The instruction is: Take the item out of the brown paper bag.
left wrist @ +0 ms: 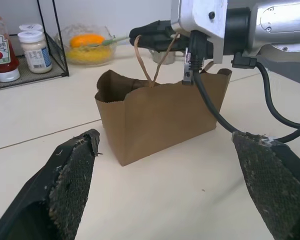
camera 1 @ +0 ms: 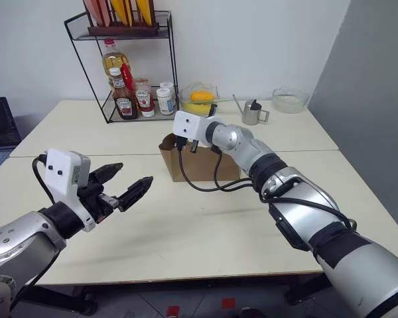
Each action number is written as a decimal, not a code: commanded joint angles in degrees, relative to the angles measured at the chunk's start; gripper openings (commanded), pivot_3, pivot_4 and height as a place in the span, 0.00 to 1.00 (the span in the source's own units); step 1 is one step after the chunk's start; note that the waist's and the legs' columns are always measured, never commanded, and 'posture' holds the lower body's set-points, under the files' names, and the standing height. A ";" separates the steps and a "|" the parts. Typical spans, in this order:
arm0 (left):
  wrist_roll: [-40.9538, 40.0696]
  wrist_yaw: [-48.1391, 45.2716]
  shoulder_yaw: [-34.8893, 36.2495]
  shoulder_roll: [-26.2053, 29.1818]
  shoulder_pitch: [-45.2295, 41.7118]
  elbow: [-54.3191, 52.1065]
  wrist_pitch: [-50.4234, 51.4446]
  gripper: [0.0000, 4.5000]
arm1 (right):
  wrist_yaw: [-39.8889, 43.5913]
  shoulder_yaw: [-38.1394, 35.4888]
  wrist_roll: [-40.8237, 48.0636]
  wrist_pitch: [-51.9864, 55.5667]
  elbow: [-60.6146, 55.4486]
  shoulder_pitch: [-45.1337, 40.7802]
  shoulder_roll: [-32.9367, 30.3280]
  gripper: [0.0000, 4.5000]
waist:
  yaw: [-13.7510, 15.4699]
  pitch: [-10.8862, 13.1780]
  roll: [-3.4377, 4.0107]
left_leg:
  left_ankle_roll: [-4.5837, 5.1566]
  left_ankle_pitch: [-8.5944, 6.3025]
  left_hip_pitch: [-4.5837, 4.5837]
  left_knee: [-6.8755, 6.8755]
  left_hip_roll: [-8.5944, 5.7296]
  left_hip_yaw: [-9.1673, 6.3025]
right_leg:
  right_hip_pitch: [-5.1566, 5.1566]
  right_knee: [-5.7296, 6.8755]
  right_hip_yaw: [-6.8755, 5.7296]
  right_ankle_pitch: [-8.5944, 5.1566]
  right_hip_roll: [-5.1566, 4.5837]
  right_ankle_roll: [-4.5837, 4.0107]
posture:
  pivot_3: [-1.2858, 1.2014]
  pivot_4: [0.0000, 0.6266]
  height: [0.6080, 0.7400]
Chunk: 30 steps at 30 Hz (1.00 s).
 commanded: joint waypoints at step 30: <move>12.02 -23.86 -13.06 13.43 -14.59 18.71 -7.89 1.00 | 30.85 -7.39 16.90 14.20 -36.81 12.93 -18.08 0.89 | 0.61 0.03 0.03 | 0.01 0.00 -0.01 -0.01 -0.01 -0.04 | 0.05 -0.03 -0.07 0.00 0.01 0.01 | 0.52 0.24 1.00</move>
